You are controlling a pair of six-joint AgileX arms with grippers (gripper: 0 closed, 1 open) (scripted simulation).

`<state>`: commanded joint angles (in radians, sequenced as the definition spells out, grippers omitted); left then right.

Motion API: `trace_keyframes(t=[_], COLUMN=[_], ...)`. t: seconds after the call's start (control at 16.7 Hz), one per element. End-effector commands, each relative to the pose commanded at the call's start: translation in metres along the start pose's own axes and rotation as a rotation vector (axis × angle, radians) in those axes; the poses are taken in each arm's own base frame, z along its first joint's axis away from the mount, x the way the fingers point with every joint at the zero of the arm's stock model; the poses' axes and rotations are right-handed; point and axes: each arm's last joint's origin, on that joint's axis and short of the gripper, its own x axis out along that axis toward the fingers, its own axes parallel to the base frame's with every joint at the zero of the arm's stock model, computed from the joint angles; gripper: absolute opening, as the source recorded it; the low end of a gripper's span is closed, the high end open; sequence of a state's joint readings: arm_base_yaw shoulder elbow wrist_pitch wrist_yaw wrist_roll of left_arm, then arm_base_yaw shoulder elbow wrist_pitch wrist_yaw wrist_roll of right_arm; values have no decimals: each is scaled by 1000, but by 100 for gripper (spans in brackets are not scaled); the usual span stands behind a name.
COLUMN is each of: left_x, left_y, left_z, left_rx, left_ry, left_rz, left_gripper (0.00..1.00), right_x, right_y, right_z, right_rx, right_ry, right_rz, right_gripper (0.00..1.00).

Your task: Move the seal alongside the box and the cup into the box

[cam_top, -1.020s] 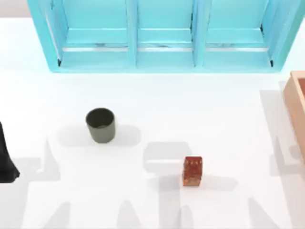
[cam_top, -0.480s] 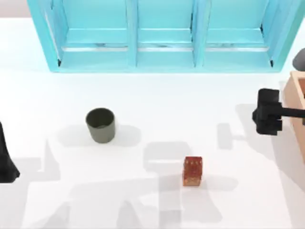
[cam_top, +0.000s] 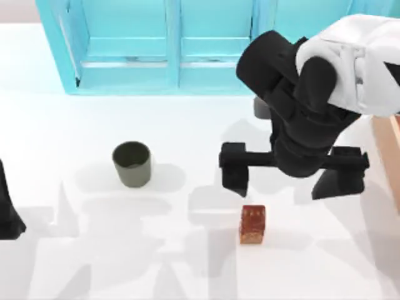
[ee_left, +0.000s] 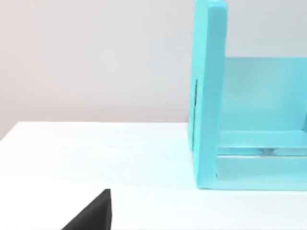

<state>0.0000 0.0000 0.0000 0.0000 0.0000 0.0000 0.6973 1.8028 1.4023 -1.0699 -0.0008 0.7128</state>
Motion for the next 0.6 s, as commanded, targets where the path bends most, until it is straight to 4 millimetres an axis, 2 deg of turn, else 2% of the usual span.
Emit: trace_keyframes(t=[0.12, 0.24, 0.6], left_x=[0, 0, 0], left_y=[0, 0, 0], left_z=[0, 0, 0], left_rx=[0, 0, 0], left_ry=[0, 0, 0], left_rz=[0, 0, 0], left_gripper=[100, 100, 100], right_x=[10, 17, 19], right_y=[20, 33, 34], right_z=[3, 4, 5], right_rx=[0, 0, 3], right_ry=[45, 69, 74], right_rz=[-37, -61, -65], right_gripper=[100, 100, 100])
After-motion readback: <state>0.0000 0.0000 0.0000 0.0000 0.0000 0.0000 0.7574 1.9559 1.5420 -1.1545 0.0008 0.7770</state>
